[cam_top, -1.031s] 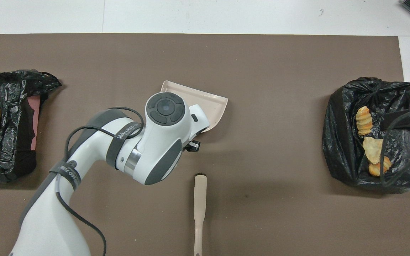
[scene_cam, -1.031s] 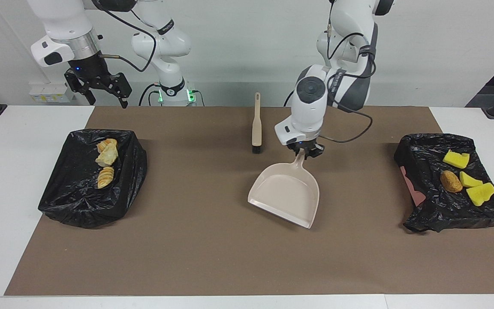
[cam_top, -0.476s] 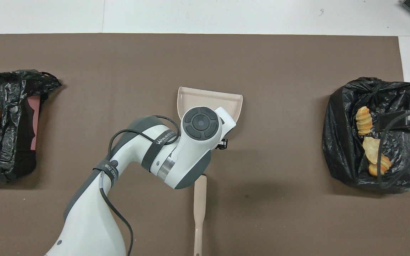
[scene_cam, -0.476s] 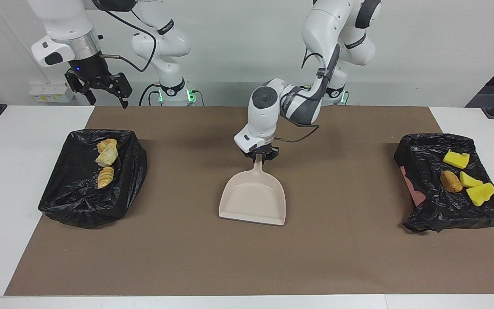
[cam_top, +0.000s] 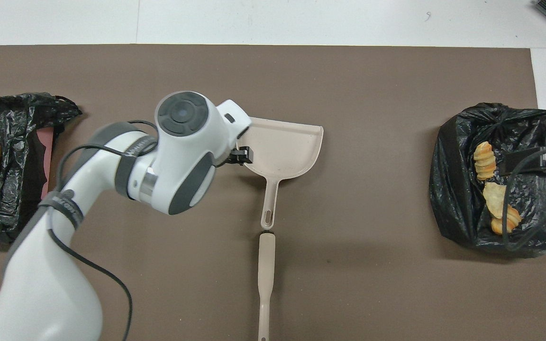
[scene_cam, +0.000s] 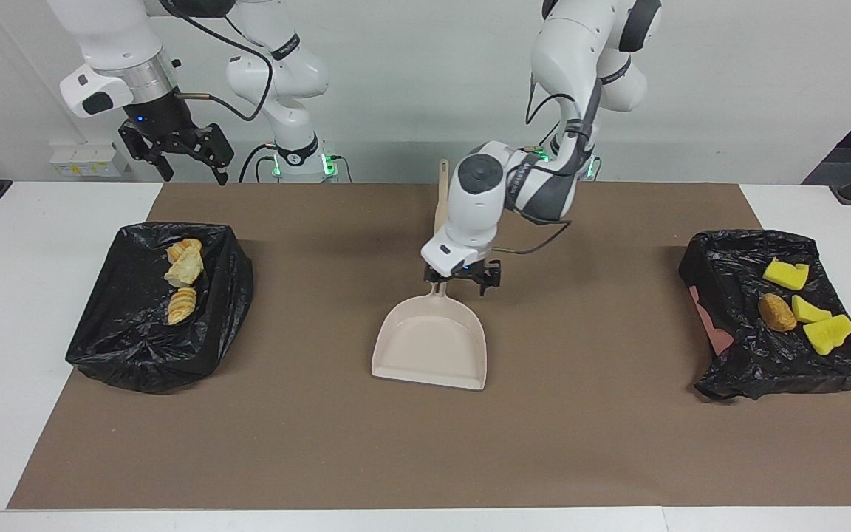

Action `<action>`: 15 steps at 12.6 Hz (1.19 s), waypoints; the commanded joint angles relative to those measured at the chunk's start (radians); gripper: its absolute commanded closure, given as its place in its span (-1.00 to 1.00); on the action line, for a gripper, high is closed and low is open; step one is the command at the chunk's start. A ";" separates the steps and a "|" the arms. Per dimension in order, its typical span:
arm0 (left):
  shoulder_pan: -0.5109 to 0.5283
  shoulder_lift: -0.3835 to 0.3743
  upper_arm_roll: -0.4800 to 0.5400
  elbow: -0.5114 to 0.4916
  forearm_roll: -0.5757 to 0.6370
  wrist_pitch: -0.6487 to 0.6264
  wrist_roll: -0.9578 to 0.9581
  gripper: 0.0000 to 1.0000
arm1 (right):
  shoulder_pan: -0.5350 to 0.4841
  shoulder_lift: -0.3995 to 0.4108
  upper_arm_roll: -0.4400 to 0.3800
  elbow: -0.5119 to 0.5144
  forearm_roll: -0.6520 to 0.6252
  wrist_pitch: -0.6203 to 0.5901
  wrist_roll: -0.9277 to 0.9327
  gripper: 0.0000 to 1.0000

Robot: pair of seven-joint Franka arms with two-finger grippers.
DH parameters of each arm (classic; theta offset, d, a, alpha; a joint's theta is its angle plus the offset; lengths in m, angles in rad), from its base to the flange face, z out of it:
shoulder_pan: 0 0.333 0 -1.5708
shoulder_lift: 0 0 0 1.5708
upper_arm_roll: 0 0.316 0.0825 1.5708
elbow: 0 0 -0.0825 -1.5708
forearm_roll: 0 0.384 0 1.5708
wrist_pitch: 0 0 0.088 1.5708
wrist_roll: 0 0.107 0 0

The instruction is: Sweep and dump trash in bin

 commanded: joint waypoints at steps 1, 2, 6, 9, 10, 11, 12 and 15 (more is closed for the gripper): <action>0.130 -0.017 -0.011 0.003 0.004 -0.014 0.104 -1.00 | -0.010 -0.018 0.002 -0.014 0.014 -0.015 -0.031 -1.00; 0.173 -0.017 -0.011 0.004 0.004 -0.011 0.194 -1.00 | -0.005 -0.018 0.002 -0.014 0.014 -0.015 -0.031 -1.00; 0.337 -0.049 -0.006 0.012 0.004 -0.008 0.436 -1.00 | 0.036 -0.020 -0.033 -0.019 0.013 -0.018 -0.028 -1.00; 0.421 -0.125 -0.006 0.012 0.009 -0.020 0.436 -1.00 | 0.047 -0.020 -0.040 -0.019 0.011 -0.010 -0.028 -1.00; 0.432 -0.158 -0.006 0.007 0.009 -0.036 0.436 -1.00 | 0.057 -0.020 -0.056 -0.019 0.009 -0.010 -0.028 -1.00; 0.434 -0.191 -0.002 0.006 0.009 -0.075 0.445 -1.00 | 0.061 -0.020 -0.062 -0.019 0.008 -0.008 -0.028 -1.00; 0.434 -0.228 0.015 0.004 0.009 -0.135 0.456 -1.00 | 0.064 -0.020 -0.063 -0.019 0.008 -0.007 -0.028 -1.00; 0.434 -0.311 0.043 0.006 0.009 -0.253 0.456 -1.00 | 0.051 -0.006 -0.061 -0.005 0.006 -0.013 -0.028 -1.00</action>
